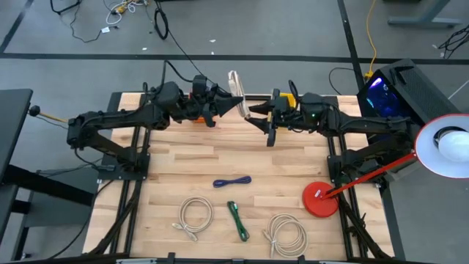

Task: Pick & Place USB Port
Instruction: Put the brown HDMI cable into the yellow bin

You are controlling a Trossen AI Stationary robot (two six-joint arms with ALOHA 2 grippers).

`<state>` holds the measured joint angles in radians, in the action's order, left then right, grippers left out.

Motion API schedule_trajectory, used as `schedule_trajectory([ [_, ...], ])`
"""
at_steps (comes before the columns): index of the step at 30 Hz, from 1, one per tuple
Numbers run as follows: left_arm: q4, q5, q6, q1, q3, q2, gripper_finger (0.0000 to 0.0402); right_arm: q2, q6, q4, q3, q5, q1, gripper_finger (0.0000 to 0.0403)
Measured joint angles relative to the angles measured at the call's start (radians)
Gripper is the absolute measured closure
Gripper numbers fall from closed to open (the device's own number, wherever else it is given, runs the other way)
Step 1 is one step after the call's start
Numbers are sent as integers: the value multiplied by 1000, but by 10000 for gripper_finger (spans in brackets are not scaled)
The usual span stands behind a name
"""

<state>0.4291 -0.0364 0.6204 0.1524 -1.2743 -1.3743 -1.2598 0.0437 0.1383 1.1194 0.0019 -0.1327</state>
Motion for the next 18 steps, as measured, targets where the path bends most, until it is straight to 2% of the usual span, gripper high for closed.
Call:
schedule_trajectory([
  [11, -5, 21, -3, -20, 0, -10, 343, 8, -7, -65, 0, 56, -31, 234],
  [18, -46, 13, -2, 8, 0, 16, 343, 35, -11, -134, 0, 69, -61, 234],
])
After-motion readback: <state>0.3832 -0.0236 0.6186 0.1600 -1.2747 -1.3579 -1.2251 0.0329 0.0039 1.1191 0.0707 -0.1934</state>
